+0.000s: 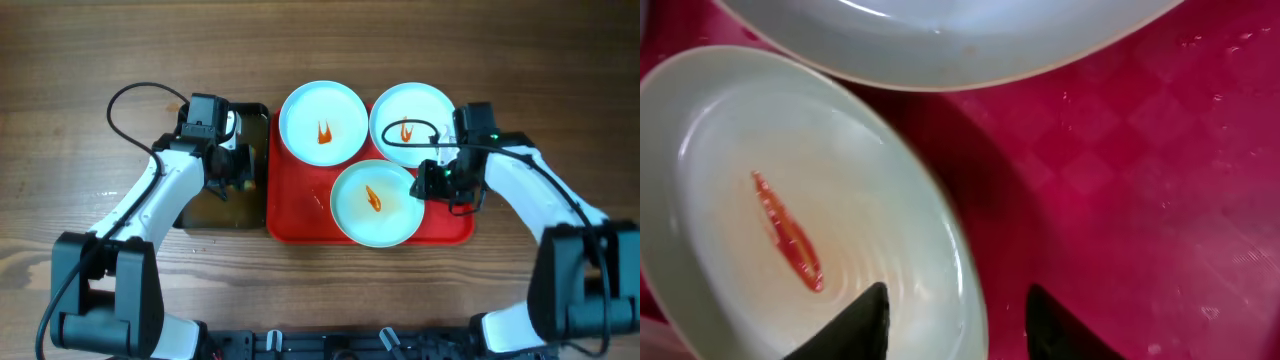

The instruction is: Clean dirty plates on tray and stack at the side

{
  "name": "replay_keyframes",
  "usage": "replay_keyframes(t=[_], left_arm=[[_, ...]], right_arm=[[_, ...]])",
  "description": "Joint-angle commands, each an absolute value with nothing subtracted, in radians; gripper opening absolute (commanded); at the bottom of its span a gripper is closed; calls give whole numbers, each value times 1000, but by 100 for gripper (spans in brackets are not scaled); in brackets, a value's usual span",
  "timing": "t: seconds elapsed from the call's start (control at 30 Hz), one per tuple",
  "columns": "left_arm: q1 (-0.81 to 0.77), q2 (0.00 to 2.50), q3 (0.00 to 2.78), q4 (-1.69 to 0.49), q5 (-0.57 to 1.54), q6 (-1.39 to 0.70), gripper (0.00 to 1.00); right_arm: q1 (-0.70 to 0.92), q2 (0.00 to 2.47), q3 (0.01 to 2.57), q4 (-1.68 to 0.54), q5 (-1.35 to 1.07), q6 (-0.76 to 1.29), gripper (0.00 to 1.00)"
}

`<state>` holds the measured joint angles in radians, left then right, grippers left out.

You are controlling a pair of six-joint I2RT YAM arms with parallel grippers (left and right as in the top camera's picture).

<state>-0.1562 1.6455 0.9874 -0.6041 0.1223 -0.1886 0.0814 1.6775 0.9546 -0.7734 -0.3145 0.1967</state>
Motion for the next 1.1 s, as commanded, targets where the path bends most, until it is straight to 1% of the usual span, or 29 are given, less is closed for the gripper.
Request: replay_keyframes(t=[0.0, 0.03, 0.1, 0.2, 0.23, 0.3, 0.4, 0.5, 0.53, 0.67, 0.87, 0.93, 1.07], left_arm=[[-162, 1631, 993, -604, 151, -195, 4], [-162, 1631, 993, -603, 173, -195, 4], [-162, 1631, 993, -603, 224, -195, 4], [-162, 1623, 993, -599, 370, -195, 4], [-162, 1619, 993, -590, 433, -195, 4], [-164, 1619, 993, -572, 562, -196, 4], [-208, 1619, 993, -565, 611, -248, 4], [-293, 1620, 993, -527, 612, -303, 4], [-357, 1626, 993, -466, 609, -372, 4], [-489, 1694, 993, -306, 583, -614, 4], [-586, 1830, 993, -142, 583, -809, 4], [-591, 1864, 993, -128, 582, -845, 4], [-593, 1918, 993, -115, 586, -846, 4]], right_arm=[[82, 1744, 943, -771, -346, 212, 31], [85, 1753, 943, -771, -351, 212, 25], [106, 1762, 943, -772, -366, 212, 20], [168, 1762, 943, -771, -368, 221, 7], [190, 1762, 943, -768, -367, 245, 4], [225, 1762, 943, -746, -363, 286, 4], [238, 1762, 943, -736, -360, 323, 4], [238, 1762, 943, -740, -360, 322, 4], [238, 1762, 943, -741, -361, 321, 4], [238, 1762, 943, -743, -361, 318, 4], [238, 1762, 943, -744, -360, 315, 4], [238, 1762, 943, -744, -360, 315, 4], [238, 1762, 943, -744, -360, 314, 4]])
